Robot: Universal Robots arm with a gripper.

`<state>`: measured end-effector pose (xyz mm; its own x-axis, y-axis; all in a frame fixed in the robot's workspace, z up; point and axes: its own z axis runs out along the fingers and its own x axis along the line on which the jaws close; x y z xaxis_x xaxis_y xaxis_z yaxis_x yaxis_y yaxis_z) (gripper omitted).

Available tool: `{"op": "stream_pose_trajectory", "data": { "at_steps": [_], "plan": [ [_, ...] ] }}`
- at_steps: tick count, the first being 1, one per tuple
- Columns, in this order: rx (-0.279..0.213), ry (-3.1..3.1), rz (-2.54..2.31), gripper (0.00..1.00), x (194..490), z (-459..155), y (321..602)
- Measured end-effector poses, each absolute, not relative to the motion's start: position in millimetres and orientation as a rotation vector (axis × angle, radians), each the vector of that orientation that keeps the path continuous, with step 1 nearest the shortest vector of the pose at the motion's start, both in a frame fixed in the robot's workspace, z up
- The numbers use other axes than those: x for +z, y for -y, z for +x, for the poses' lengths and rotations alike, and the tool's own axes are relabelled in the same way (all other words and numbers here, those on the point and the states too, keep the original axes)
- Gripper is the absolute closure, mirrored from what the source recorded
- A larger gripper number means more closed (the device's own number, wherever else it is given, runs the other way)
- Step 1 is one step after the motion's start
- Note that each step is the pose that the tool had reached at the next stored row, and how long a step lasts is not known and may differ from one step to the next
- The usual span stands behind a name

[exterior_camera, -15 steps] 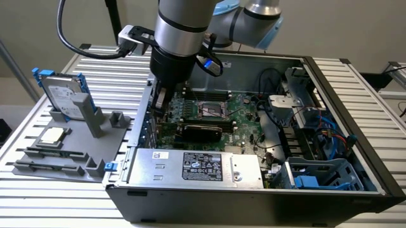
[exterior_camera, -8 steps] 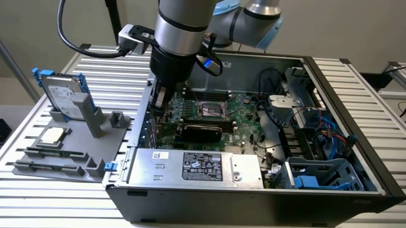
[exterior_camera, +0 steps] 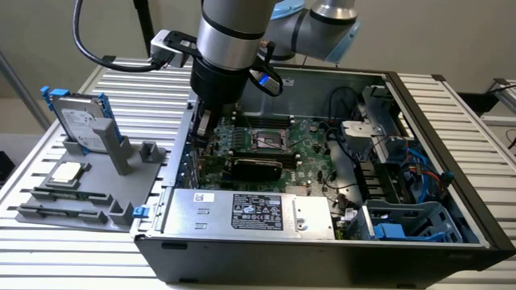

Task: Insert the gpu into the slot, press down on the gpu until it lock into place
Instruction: 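Press down on the gpu until it lock into place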

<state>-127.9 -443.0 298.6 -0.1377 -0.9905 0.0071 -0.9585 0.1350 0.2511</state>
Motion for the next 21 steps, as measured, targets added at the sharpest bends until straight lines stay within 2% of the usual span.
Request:
{"op": "stream_pose_trajectory", "data": {
  "at_steps": [21],
  "plan": [
    [-0.280, 2.222, 1.931, 0.89, 295.5, -128.8, 441.9]
  ]
}}
